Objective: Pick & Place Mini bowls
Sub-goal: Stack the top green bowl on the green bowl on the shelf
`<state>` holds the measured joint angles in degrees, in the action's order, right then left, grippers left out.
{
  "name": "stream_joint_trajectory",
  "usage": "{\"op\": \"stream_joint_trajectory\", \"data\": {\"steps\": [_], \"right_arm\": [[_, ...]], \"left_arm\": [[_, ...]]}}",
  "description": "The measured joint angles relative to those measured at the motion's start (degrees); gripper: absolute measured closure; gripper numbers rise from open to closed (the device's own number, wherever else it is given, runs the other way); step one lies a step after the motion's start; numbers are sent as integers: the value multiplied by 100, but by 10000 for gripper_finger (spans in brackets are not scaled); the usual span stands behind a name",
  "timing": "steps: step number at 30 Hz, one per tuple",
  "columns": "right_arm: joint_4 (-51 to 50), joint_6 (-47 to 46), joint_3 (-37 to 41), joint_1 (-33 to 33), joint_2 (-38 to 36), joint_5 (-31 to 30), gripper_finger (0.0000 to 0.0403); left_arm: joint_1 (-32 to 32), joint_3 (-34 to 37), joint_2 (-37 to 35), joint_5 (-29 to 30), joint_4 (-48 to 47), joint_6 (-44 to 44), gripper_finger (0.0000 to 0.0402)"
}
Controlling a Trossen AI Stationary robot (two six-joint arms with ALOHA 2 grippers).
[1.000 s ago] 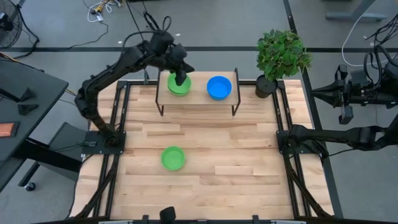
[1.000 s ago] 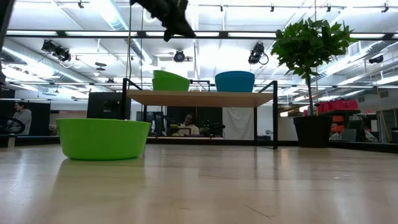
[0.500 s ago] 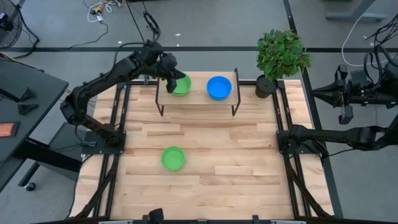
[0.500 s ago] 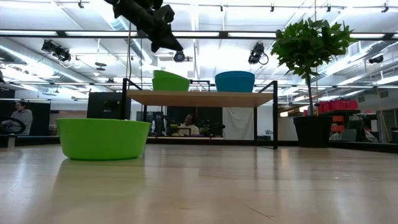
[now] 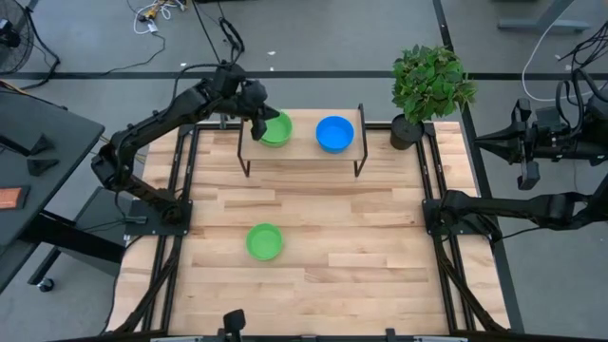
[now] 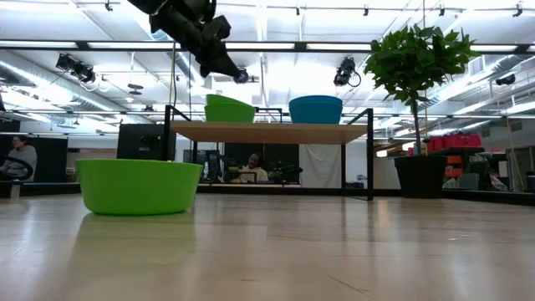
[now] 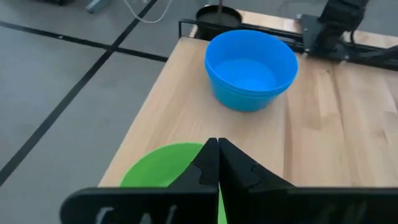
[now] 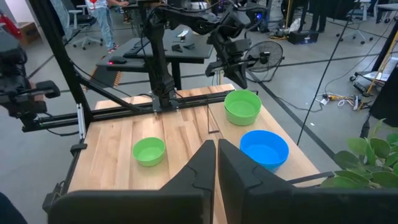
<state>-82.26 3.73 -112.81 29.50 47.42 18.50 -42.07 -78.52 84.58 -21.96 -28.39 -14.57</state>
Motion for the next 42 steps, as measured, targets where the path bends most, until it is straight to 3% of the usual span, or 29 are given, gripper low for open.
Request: {"op": "stream_joint_trajectory", "data": {"steps": [15,42], "right_arm": [[-2,0,0,0,0,0,380],[-2,0,0,1,2,0,380]], "left_arm": [[-542,578,4,-214,55,76,401],[-889,586,5,-188,-581,-279,401]]}}
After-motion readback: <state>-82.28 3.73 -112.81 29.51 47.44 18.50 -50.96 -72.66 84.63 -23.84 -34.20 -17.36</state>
